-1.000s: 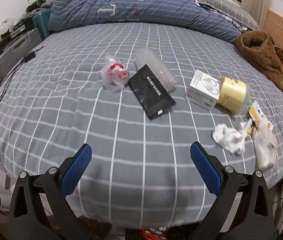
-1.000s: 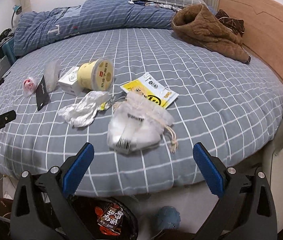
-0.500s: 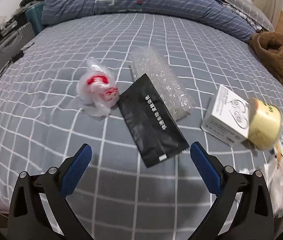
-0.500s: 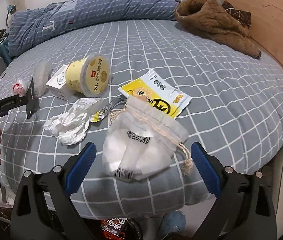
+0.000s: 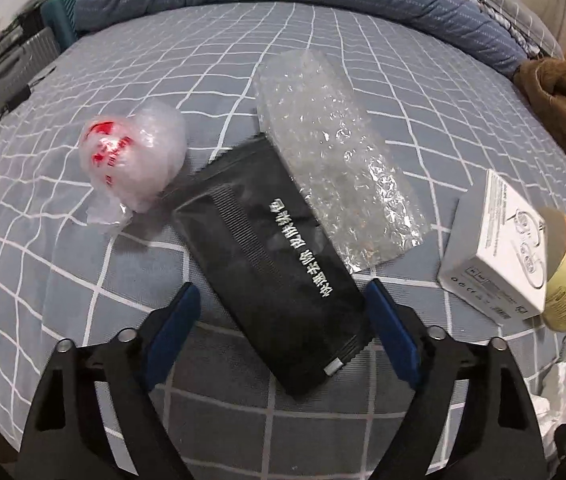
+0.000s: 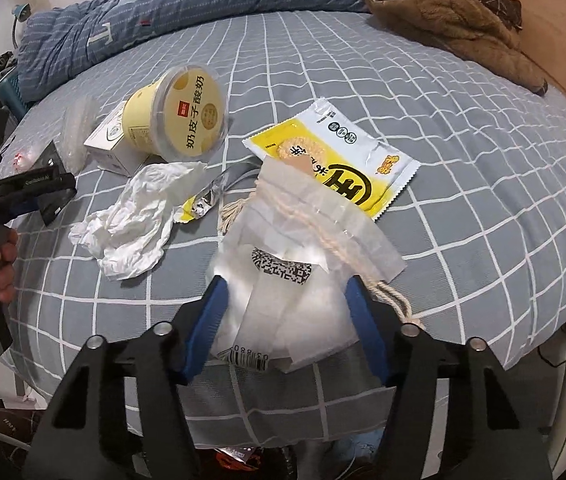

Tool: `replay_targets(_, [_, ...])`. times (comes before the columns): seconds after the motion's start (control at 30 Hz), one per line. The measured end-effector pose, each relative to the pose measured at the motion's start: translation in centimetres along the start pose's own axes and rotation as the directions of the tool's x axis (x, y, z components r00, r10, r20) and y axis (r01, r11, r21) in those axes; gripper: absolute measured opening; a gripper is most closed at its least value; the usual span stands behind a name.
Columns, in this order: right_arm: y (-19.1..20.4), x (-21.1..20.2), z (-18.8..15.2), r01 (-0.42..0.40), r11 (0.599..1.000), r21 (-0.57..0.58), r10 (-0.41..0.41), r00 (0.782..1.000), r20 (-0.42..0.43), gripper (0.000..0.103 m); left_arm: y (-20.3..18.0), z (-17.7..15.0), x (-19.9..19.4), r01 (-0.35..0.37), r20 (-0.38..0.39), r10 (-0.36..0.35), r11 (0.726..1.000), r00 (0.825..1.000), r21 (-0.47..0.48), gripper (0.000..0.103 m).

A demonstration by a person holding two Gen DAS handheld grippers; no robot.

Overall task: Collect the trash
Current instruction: 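Grasp the black packet with the left tool while the right tool grasps the white drawstring bag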

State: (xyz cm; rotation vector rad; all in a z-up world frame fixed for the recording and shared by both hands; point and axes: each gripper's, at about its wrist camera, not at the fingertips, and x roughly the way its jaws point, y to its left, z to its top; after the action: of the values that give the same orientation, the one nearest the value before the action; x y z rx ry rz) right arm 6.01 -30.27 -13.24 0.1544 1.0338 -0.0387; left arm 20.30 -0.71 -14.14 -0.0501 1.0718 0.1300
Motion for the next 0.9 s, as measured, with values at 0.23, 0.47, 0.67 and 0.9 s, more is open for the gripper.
replay_targets(0.23, [0.0, 0.2, -0.1, -0.004, 1.000, 0.015, 0.004, 1.000, -0.002, 0.047, -0.1, -0.3, 0.0, -0.051, 0.015, 0.051, 0.998, 0.999, 0.027, 0.043])
replay_targets(0.47, [-0.2, -0.6, -0.2, 0.001, 1.000, 0.017, -0.001, 1.000, 0.012, 0.042, -0.1, -0.7, -0.9, -0.059, 0.040, 0.057, 0.997, 0.998, 0.047, 0.029])
replay_targets(0.67, [-0.1, -1.0, -0.3, 0.010, 1.000, 0.013, -0.010, 1.000, 0.018, 0.037, -0.3, -1.2, -1.9, -0.043, 0.050, 0.039, 0.996, 0.998, 0.078, 0.009])
replay_targets(0.9, [-0.1, -2.1, -0.5, 0.003, 1.000, 0.023, -0.004, 1.000, 0.030, 0.035, -0.7, -2.4, -4.5, 0.028, 0.058, -0.034, 0.994, 0.998, 0.110, 0.005])
